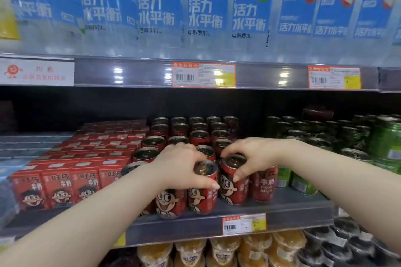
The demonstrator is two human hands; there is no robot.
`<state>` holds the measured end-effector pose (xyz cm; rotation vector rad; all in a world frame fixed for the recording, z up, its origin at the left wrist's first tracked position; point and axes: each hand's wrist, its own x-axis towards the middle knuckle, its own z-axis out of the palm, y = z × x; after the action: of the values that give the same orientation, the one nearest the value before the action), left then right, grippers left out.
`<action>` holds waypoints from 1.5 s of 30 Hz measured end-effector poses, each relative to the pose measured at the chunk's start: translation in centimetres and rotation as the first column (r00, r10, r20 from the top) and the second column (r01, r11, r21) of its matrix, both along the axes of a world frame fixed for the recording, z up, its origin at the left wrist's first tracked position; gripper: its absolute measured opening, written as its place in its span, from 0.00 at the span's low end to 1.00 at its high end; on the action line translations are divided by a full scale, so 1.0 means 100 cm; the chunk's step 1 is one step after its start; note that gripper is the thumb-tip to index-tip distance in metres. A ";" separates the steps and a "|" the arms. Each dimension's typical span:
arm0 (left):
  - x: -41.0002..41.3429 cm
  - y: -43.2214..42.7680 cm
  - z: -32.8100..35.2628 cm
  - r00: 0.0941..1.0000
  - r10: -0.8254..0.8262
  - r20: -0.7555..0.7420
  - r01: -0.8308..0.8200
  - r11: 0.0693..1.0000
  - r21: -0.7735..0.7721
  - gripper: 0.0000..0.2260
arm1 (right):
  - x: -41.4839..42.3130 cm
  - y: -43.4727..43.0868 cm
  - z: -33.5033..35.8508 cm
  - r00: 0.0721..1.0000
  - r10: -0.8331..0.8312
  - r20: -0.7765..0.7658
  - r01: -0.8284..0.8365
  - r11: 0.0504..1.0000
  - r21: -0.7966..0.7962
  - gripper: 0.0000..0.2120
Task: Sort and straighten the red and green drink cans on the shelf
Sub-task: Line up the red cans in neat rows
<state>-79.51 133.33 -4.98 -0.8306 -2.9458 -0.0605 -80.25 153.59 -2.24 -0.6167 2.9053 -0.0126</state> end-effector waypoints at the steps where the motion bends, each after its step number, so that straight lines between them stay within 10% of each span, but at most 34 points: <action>1: -0.001 0.001 -0.001 1.000 0.003 0.006 -0.003 1.000 0.001 0.33 | 0.002 0.001 0.000 1.000 0.010 0.004 -0.010 1.000 -0.017 0.33; 16: -0.006 0.000 -0.009 0.973 -0.134 0.188 0.075 0.953 0.293 0.37 | 0.009 0.002 0.005 0.990 0.061 0.129 -0.057 0.998 -0.035 0.36; 21: -0.002 -0.029 0.002 0.996 -0.035 0.077 0.012 0.960 0.279 0.27 | 0.018 -0.024 0.002 0.987 0.140 -0.079 -0.148 0.984 -0.098 0.36; 26: 0.011 -0.059 -0.001 0.994 0.110 0.009 -0.110 0.982 0.154 0.33 | 0.020 -0.055 -0.019 0.906 0.158 -0.393 -0.096 0.980 0.174 0.39; 33: 0.017 -0.066 -0.021 0.996 0.087 -0.036 -0.077 0.973 0.218 0.29 | 0.014 -0.050 -0.004 0.987 0.162 0.004 -0.161 0.985 -0.066 0.33; 39: 0.018 -0.070 -0.024 0.995 0.086 -0.051 -0.074 0.976 0.204 0.31 | 0.017 -0.059 -0.009 0.950 0.135 -0.283 -0.098 0.985 0.141 0.37; 45: 0.018 -0.064 -0.023 0.990 0.125 -0.063 -0.113 0.979 0.170 0.31 | 0.014 -0.052 -0.003 0.980 0.185 -0.080 -0.188 0.981 -0.041 0.31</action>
<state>-77.76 126.90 -7.29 -0.6187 -2.8658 -0.2587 -78.83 148.36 -2.54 -0.9151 2.9134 -0.0358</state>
